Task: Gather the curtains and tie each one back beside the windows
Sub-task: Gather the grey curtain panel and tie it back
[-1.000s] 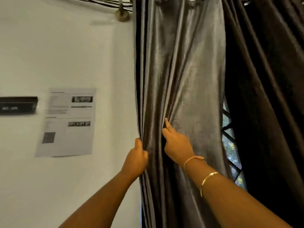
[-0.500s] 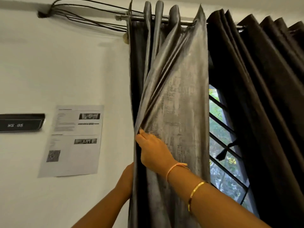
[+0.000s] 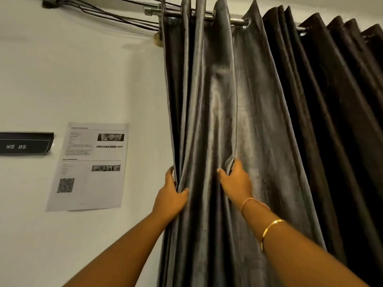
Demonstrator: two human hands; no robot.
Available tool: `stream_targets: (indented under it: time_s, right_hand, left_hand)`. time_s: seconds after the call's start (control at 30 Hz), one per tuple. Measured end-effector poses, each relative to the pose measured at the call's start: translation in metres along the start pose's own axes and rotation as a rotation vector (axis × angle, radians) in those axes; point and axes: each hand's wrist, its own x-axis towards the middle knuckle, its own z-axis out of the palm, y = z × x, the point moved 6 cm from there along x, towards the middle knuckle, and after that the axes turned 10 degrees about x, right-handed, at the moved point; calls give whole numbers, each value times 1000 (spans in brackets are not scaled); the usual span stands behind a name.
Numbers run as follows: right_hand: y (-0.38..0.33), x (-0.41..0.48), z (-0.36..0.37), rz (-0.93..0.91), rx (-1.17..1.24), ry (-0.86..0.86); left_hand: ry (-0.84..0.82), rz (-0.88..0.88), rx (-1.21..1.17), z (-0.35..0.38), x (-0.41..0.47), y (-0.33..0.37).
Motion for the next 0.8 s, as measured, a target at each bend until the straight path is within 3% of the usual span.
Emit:
stream_targets:
  time_s: [0.17, 0.4, 0.5, 0.57, 0.67, 0.8]
  right_hand:
    - [-30, -1, 19, -230, -468, -83]
    - [-21, -9, 43, -343, -673, 58]
    - [-11, 0, 48, -359, -814, -184]
    - [-6, 9, 43, -296, -976, -327]
    - [-7, 17, 34, -154, -1065, -365]
    - [-30, -1, 49, -387, -1026, -306]
  left_hand:
    - [23, 56, -21, -2, 0, 8]
    - [127, 94, 238, -18, -6, -1]
    - [77, 237, 533, -14, -7, 1]
    - [0, 173, 651, -6, -5, -5]
    - [-2, 43, 557, 8, 1, -5]
    - [-4, 35, 573, 22, -1, 18]
